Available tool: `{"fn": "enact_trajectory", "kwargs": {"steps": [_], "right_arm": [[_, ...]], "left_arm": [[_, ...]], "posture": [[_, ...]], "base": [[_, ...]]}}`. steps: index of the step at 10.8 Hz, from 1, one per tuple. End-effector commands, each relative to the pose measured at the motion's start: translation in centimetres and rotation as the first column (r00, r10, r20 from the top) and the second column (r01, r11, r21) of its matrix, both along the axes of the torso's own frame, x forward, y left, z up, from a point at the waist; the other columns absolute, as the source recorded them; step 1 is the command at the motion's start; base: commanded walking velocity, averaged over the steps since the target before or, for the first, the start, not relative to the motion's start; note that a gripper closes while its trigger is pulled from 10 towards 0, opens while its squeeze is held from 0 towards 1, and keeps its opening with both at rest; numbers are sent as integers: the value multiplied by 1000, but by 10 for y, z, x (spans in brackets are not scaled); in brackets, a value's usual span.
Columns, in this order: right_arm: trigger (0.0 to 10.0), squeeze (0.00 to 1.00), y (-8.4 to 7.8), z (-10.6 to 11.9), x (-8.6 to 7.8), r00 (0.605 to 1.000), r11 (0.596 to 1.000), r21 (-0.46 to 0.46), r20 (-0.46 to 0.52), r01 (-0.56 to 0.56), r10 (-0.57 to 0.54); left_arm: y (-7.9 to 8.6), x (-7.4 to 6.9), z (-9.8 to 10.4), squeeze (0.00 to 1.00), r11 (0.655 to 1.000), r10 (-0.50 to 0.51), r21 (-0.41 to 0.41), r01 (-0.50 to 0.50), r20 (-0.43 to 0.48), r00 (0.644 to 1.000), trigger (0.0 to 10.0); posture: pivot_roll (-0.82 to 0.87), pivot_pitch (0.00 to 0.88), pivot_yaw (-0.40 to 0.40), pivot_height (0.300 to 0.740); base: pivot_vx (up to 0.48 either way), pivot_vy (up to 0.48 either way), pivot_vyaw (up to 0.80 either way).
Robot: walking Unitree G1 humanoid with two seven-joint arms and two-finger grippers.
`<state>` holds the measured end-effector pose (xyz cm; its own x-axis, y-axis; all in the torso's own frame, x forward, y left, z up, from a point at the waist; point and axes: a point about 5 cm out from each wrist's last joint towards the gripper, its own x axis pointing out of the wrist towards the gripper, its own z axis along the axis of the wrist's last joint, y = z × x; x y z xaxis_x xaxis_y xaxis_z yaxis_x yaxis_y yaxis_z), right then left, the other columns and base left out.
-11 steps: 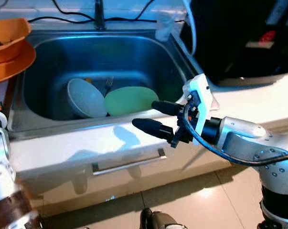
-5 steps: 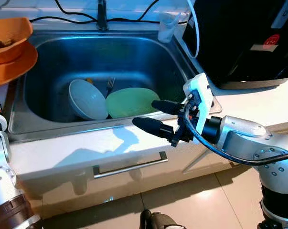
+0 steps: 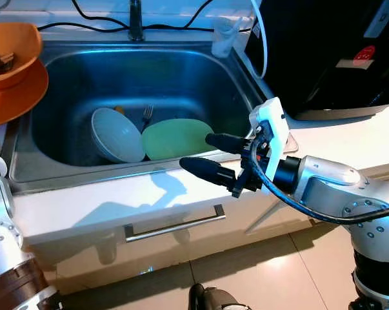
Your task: Kitchen organization
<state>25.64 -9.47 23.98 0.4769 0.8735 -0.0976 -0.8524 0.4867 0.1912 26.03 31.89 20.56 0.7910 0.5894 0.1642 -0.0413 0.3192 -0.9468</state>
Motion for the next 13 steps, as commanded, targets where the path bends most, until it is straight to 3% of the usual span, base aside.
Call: {"fn": "enact_trajectory", "kwargs": {"steps": [1, 4, 6, 8, 10, 13], "right_arm": [[10000, 0, -3, -2, 2, 1000, 1000, -14, 2, 14, -14], [10000, 0, -1, -3, 3, 1000, 1000, -6, 2, 17, -17], [10000, 0, 0, -3, 6, 1000, 1000, -3, 5, 15, -15], [10000, 0, 3, -3, 7, 1000, 1000, 4, 13, 9, -9], [10000, 0, 2, -4, 9, 1000, 1000, 10, 20, 19, -19], [10000, 0, 3, -5, 10, 999, 999, 24, 27, 36, -37]], "left_arm": [[3, -23, -96, 1000, 929, 34, -343, -140, -297, 954, 10000], [-15, -18, -87, 1000, 915, -5, -393, -91, -238, 971, 10000], [-43, -16, -80, 1000, 898, -68, -439, -31, -208, 976, 10000], [-74, -10, -81, 1000, 877, -164, -479, 52, -196, 967, 10000], [-92, -8, -81, 1000, 864, -235, -492, 107, -206, 950, 10000], [-104, -12, -77, 1000, 864, -303, -478, 158, -244, 921, 10000]], "posture": [[13, 187, -260, 740], [25, 187, -252, 740], [41, 184, -253, 740], [49, 173, -247, 740], [55, 170, -233, 740], [70, 168, -196, 740]], "base": [[0, 0, 0], [0, 0, 0], [0, 0, 0], [0, 0, 0], [0, 0, 0], [0, 0, 0]]}}
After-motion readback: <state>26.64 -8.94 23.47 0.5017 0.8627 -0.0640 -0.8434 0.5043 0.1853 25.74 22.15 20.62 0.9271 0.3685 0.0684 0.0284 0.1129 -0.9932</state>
